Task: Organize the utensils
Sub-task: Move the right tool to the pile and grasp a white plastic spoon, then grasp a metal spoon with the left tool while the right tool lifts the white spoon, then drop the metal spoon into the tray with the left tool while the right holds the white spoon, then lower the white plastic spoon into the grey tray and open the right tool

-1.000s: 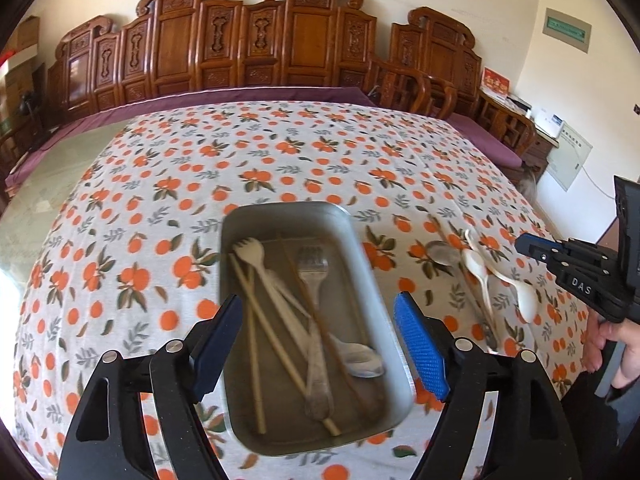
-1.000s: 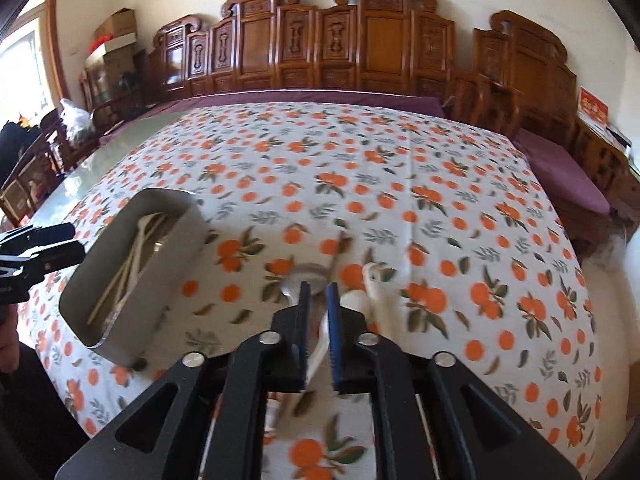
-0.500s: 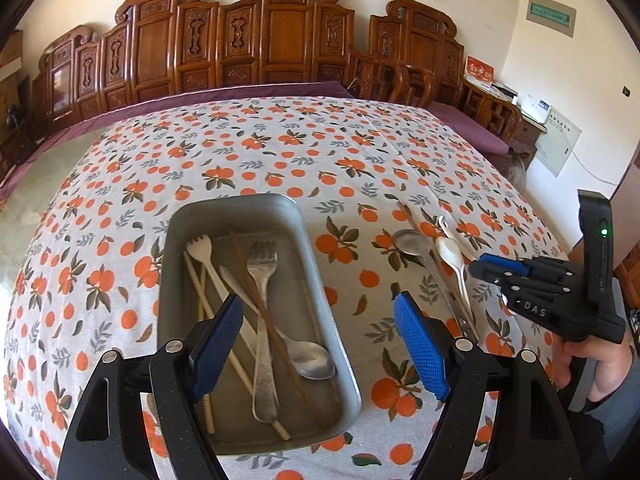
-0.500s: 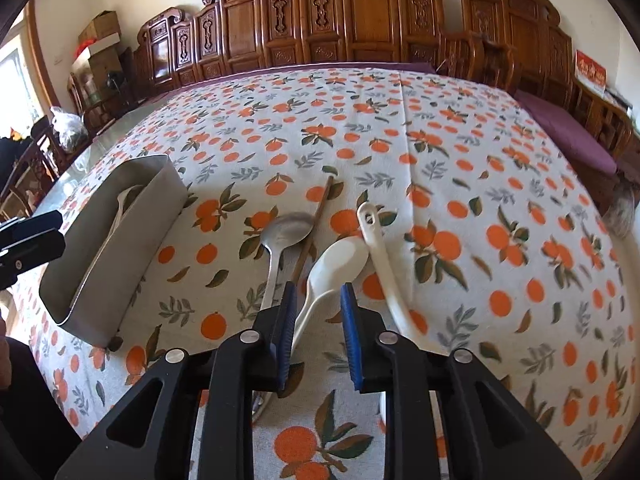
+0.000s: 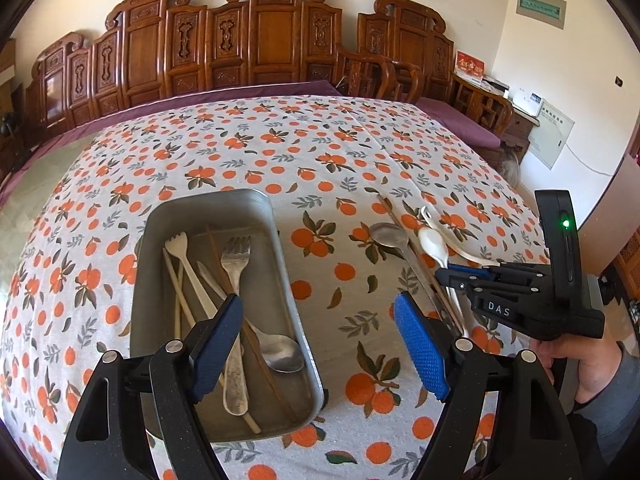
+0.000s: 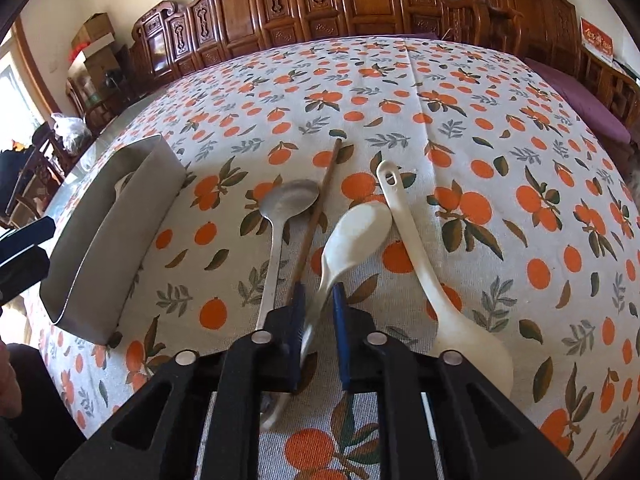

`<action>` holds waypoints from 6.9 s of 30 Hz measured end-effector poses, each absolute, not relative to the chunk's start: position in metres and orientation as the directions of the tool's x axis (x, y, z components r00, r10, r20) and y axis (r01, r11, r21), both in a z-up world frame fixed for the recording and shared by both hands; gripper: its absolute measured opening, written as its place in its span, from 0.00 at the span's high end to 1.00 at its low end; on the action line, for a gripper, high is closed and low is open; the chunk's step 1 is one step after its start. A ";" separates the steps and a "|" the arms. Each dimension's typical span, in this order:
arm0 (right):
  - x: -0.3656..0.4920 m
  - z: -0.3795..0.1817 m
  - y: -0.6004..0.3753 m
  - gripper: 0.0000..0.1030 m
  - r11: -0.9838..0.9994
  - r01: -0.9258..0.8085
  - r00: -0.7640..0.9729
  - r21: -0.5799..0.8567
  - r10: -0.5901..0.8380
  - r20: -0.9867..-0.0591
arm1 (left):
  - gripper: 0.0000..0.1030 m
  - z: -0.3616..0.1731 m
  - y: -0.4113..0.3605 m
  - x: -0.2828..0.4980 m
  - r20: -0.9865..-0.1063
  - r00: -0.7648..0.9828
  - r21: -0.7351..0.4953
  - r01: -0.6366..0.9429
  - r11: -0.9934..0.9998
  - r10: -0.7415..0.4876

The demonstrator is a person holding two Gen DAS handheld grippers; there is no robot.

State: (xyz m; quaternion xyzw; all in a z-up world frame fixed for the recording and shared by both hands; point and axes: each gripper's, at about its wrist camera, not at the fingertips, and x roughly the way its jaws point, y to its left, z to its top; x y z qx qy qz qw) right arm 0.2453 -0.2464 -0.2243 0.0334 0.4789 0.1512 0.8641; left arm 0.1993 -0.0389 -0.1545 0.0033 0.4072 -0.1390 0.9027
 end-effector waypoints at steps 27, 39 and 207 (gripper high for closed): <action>0.247 -0.189 -0.307 0.96 0.962 -0.187 0.621 0.199 0.273 -0.735 | 0.49 -0.180 -0.132 0.237 -0.799 0.540 -0.078 0.342 0.936 -0.264; 0.250 -0.191 -0.315 0.96 0.956 -0.163 0.619 0.243 0.291 -0.729 | 0.82 -0.217 -0.161 0.272 -0.845 0.461 -0.111 0.345 0.932 -0.272; 0.256 -0.190 -0.012 0.92 0.807 -0.462 0.337 0.368 0.544 -0.769 | 0.28 -0.139 0.127 0.166 -0.794 0.607 -0.048 -0.032 0.998 -0.019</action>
